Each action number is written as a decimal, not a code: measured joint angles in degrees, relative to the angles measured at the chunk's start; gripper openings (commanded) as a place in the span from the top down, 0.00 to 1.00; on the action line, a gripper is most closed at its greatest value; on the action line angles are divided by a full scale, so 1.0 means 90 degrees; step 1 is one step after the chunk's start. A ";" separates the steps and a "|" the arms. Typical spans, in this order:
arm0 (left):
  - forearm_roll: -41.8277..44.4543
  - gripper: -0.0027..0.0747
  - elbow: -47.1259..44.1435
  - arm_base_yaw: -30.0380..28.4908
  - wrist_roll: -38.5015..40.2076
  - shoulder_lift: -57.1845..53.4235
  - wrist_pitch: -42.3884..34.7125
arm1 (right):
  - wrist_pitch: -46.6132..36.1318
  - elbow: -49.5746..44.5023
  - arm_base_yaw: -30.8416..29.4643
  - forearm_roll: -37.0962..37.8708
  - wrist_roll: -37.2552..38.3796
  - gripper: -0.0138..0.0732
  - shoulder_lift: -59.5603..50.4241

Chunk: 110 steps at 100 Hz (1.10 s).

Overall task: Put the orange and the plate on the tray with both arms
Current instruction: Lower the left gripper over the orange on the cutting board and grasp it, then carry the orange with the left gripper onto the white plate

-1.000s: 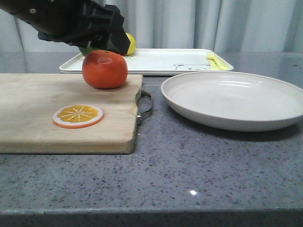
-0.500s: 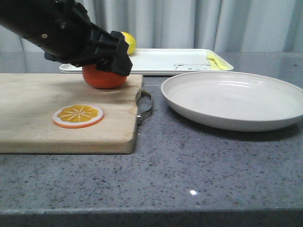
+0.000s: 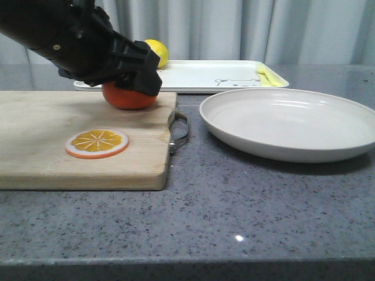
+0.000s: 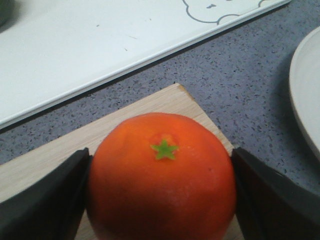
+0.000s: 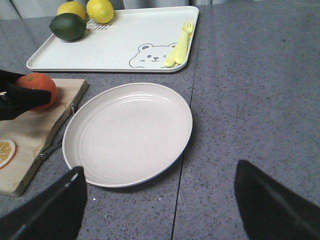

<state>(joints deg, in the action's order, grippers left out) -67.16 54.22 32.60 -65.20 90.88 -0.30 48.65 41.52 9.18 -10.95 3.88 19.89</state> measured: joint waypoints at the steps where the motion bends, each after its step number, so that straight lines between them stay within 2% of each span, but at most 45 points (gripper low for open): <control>1: 0.0000 0.64 0.0000 0.0000 0.0000 0.0000 0.0000 | 0.0000 0.0000 0.0000 0.0000 0.0000 0.15 0.0000; 26: 0.0141 0.65 0.0000 0.0095 0.0000 -0.0036 0.0034 | 0.0000 0.0000 0.0000 0.0000 0.0000 0.15 0.0000; 52: 0.0179 0.65 0.0069 0.0547 -0.0035 -0.0340 0.0077 | 0.0000 0.0005 0.0000 0.0000 0.0000 0.15 0.0000; 85: 0.0190 0.65 0.0786 0.1470 -0.0044 -0.0317 0.0134 | 0.0000 0.0014 0.0000 0.0000 0.0000 0.15 0.0000; 110: 0.0190 0.65 0.1511 0.1969 -0.0044 0.0512 0.0149 | 0.0000 0.0014 0.0000 0.0000 0.0000 0.15 0.0000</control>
<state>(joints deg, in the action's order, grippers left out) -65.45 67.82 50.32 -65.59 95.48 1.04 48.65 41.64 9.18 -10.95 3.88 19.89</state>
